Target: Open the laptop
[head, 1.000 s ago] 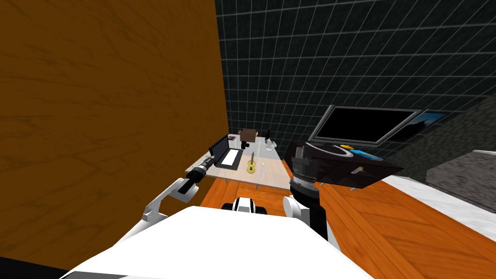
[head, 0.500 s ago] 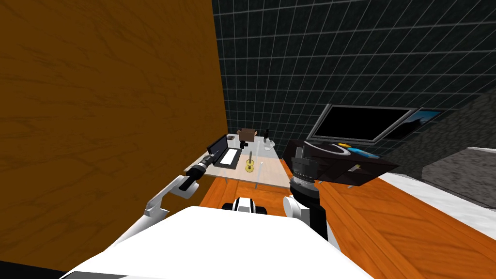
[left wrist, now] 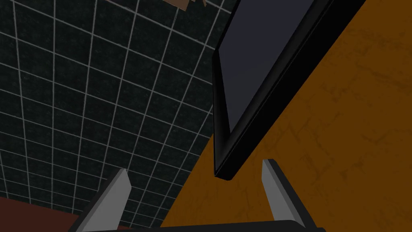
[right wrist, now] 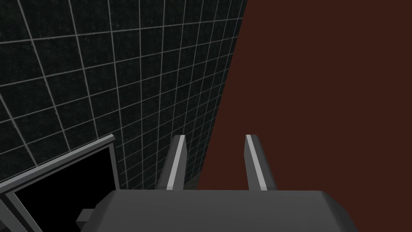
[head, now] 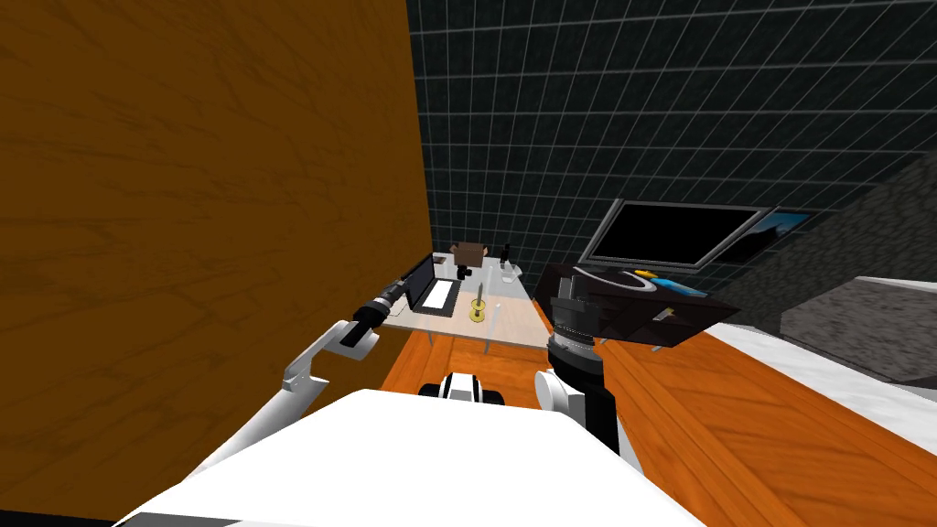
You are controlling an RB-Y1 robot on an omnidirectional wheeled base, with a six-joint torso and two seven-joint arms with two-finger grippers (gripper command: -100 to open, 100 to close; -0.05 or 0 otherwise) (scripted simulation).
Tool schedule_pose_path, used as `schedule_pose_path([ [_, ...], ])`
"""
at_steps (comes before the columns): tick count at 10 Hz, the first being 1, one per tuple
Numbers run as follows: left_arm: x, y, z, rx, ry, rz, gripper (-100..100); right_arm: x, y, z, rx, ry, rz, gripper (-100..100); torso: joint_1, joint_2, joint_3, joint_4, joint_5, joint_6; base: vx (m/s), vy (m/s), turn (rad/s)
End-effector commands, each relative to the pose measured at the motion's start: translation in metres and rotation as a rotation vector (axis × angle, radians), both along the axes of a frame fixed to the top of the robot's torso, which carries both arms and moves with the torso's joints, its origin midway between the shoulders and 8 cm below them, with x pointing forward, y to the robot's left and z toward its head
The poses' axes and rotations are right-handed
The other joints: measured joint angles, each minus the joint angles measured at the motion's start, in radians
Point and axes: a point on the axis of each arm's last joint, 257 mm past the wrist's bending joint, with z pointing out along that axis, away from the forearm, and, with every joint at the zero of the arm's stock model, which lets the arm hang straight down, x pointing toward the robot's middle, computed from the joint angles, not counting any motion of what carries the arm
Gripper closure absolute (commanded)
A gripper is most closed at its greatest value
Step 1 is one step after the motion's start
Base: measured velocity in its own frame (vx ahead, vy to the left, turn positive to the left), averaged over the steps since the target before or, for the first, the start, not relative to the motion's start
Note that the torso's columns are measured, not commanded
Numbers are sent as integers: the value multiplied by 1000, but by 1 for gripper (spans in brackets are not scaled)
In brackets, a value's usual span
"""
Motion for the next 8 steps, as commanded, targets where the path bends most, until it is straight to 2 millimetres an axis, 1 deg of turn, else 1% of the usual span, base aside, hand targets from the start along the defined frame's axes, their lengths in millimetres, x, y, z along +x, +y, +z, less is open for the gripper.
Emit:
schedule_pose_path([
  [1,-1,-6,-2,-36,-8,-23,-100,0,0,0,0,0,0,0,4,2,1,1,1,0,-48,129,14],
  [2,-4,-8,-15,-50,14,-27,-100,0,0,0,0,0,0,0,2,-1,0,0,1,0,22,59,65],
  [3,-11,-10,-37,-72,51,-32,-100,0,0,0,0,0,0,0,-3,-5,-3,-1,-1,0,100,8,76],
  [5,-19,-12,-61,-95,93,-38,-100,0,0,0,0,0,0,0,-6,-7,-4,-2,-2,0,134,-39,62],
  [6,-16,-10,-53,-87,81,-35,-100,0,0,0,0,0,0,0,-3,-3,-2,-1,-1,0,60,-20,9],
  [7,-9,1,-50,-90,81,-6,-100,0,0,0,0,0,0,0,1,3,1,1,0,0,29,-2,-198],
  [8,-13,-4,-51,-89,79,-22,-100,0,0,0,0,0,0,0,2,4,3,1,1,1,18,3,-55],
])
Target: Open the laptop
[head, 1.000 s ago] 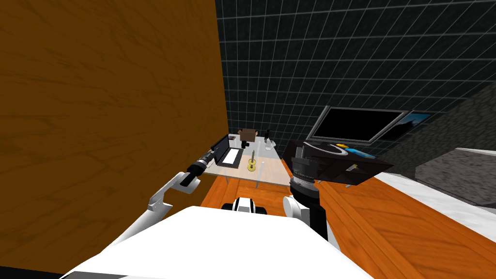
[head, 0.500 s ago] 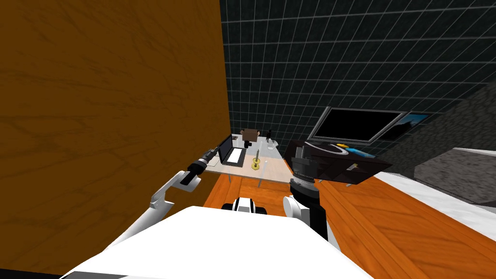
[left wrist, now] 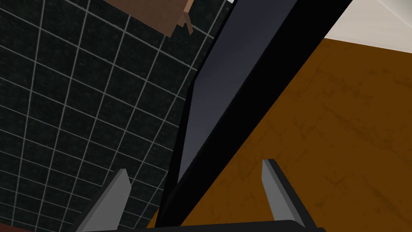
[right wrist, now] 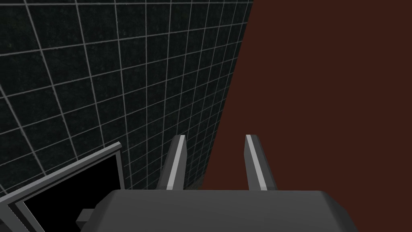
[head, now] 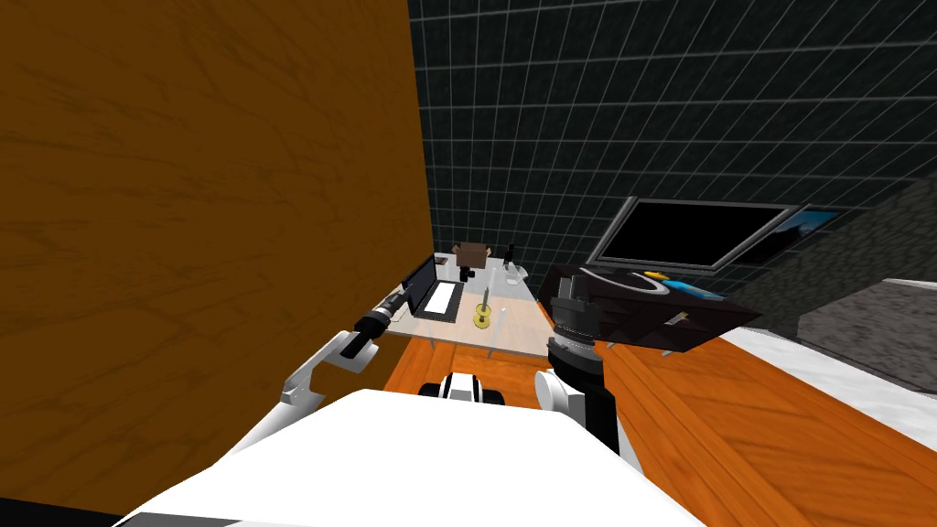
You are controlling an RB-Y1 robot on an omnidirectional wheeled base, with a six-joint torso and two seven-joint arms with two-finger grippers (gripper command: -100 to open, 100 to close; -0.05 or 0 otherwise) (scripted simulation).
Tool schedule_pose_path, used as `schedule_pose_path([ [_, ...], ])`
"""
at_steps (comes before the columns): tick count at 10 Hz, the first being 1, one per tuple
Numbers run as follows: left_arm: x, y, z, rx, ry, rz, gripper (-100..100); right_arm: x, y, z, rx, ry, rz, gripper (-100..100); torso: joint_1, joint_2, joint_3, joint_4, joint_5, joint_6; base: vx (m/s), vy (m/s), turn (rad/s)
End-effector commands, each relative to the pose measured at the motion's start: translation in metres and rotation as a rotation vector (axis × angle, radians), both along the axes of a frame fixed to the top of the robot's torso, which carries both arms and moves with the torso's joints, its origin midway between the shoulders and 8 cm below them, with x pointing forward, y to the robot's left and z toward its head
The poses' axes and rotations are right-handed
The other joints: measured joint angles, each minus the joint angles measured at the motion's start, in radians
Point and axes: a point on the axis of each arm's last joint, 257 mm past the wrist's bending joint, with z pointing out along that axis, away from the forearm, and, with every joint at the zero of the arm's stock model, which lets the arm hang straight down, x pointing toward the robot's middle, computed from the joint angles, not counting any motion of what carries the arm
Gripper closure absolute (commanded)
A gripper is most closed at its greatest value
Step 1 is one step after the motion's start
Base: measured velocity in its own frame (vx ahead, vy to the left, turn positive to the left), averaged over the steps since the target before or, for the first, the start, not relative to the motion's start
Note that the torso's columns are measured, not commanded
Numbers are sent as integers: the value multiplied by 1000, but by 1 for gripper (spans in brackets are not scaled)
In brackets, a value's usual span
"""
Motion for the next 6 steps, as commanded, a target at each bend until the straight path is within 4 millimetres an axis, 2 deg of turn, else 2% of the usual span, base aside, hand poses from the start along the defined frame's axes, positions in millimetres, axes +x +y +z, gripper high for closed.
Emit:
schedule_pose_path([
  [1,1,1,0,0,1,3,100,0,0,0,0,0,0,0,0,-1,-1,0,0,-1,5,0,10],
  [6,-1,9,-5,236,-8,16,100,0,0,0,0,0,0,0,-6,-7,-4,-4,0,3,-4,-86,-15],
])
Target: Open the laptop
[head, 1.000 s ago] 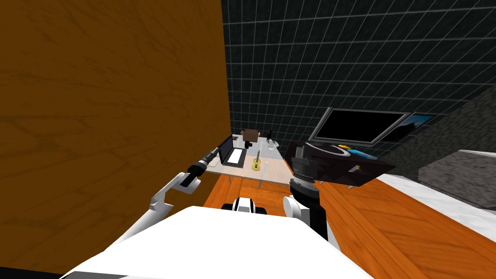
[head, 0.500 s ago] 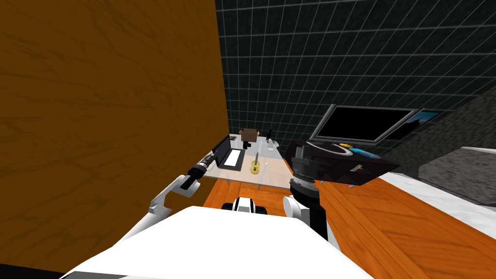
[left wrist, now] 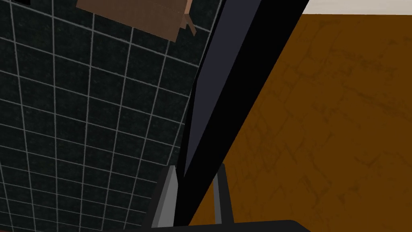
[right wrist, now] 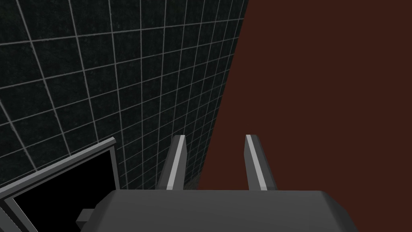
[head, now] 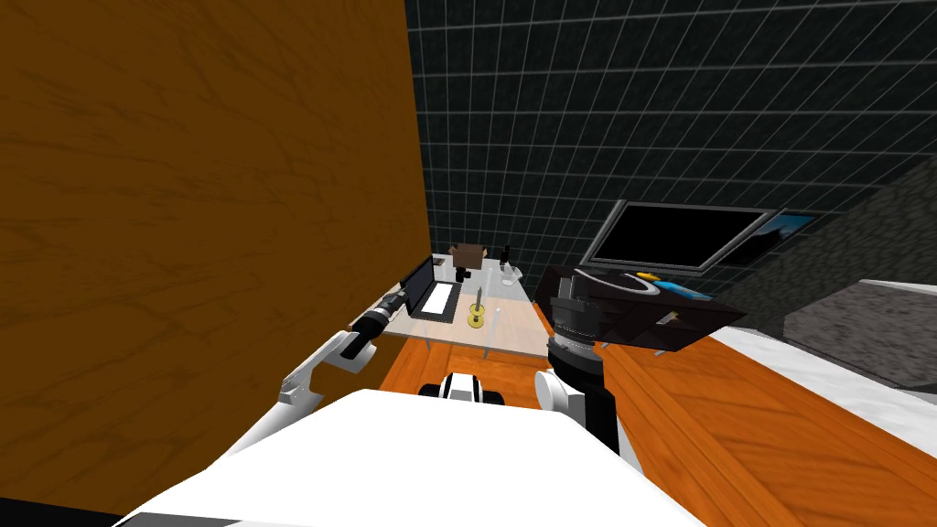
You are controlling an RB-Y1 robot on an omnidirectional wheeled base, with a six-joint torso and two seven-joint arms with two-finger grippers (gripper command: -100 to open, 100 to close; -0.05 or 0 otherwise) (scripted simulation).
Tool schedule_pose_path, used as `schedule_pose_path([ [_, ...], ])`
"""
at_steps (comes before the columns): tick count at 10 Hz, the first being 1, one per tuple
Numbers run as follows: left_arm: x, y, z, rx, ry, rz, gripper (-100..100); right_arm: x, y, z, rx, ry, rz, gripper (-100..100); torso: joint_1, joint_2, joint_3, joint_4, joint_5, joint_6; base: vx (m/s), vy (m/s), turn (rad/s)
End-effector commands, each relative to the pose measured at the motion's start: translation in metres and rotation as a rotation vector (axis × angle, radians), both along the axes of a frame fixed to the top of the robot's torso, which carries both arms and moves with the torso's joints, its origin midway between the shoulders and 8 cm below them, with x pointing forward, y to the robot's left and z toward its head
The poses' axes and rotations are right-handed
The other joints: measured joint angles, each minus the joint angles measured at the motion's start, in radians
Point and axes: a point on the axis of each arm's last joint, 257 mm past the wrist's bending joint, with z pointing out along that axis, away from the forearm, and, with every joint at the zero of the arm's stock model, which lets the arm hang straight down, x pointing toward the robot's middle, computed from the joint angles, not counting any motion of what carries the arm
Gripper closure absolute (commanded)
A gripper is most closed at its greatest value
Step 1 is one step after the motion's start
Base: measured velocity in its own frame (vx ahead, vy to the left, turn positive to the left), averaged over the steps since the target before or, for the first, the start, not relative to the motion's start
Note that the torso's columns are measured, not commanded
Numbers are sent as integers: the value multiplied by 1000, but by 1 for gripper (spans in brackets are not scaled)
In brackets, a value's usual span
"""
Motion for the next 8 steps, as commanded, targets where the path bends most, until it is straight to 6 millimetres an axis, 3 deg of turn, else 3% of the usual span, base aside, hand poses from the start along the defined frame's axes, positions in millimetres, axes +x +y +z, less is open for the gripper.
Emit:
schedule_pose_path([
  [1,-1,1,-4,103,0,0,100,0,0,0,0,0,0,0,1,0,0,0,0,0,-7,-82,-14],
  [5,-2,5,-5,197,-3,8,100,0,0,0,0,0,0,0,2,-1,0,0,1,0,-5,-69,-12],
  [8,3,1,-17,329,-9,12,100,0,0,0,0,0,0,0,6,-2,-1,0,2,-2,-6,-34,12],
])
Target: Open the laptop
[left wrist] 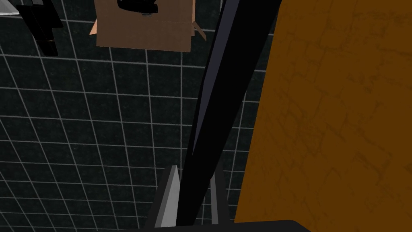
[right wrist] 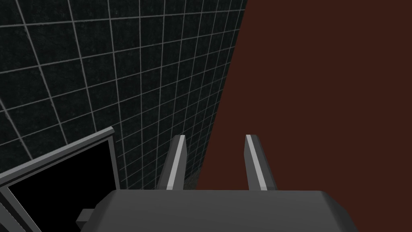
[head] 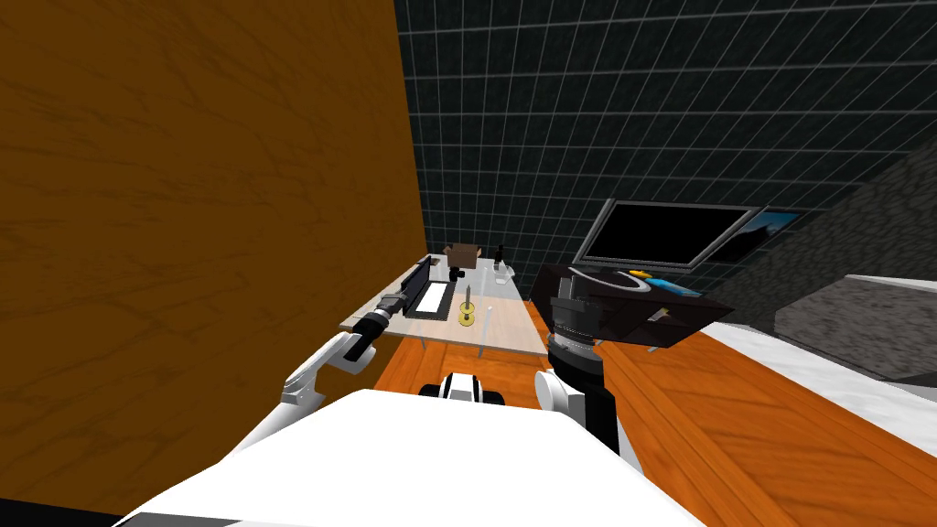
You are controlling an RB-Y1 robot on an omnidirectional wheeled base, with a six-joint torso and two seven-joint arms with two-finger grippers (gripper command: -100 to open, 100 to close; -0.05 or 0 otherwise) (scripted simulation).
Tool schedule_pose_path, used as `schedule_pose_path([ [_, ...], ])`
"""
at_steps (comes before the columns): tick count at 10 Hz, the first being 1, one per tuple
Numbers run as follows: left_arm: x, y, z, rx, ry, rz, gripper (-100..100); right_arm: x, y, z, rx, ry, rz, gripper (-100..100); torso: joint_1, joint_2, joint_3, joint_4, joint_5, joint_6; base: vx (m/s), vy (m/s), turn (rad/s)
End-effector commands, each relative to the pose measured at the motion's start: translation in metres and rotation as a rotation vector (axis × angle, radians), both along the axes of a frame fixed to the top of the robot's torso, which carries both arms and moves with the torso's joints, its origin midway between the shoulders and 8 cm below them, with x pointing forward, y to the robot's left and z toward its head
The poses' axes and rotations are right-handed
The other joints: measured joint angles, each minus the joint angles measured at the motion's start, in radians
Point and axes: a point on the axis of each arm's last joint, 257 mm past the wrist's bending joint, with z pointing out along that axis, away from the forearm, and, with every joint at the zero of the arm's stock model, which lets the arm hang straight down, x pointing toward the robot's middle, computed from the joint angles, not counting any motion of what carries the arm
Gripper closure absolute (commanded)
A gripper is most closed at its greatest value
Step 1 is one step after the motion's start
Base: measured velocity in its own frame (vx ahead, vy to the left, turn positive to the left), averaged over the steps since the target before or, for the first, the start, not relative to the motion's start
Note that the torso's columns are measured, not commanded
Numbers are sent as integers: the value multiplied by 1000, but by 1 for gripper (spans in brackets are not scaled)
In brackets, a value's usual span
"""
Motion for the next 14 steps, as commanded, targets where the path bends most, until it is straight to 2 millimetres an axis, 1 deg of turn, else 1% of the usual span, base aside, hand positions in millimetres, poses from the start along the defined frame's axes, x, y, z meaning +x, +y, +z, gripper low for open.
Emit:
schedule_pose_path([
  [1,4,-5,-13,110,0,1,100,0,0,0,0,0,0,0,-1,-1,-1,-1,1,0,-5,-36,6],
  [4,8,-14,-27,224,1,-4,100,0,0,0,0,0,0,0,0,-2,-1,-3,2,0,-11,-51,10],
  [5,8,-14,-27,232,1,-4,100,0,0,0,0,0,0,0,0,-3,-2,-4,2,0,-2,-34,-4],
  [8,13,-26,-42,353,5,-17,100,0,0,0,0,0,0,0,4,-4,-2,-6,4,-1,-11,-38,4],
  [9,15,-24,-31,329,-13,-16,100,0,0,0,0,0,0,0,4,-5,-3,-6,4,-1,-13,-30,-4],
  [10,19,-23,-38,352,-12,-2,100,0,0,0,0,0,0,0,4,-3,-2,-2,2,-2,-23,7,-81],
  [12,19,-23,-38,384,-14,-1,100,0,0,0,0,0,0,0,3,0,0,1,1,-2,-22,13,-31],
  [13,22,-22,-45,388,-10,15,100,0,0,0,0,0,0,0,2,1,0,1,0,-3,-24,18,-56],
  [14,22,-22,-45,418,-11,17,100,0,0,0,0,0,0,0,2,-1,0,0,1,-2,-26,17,-55],
])
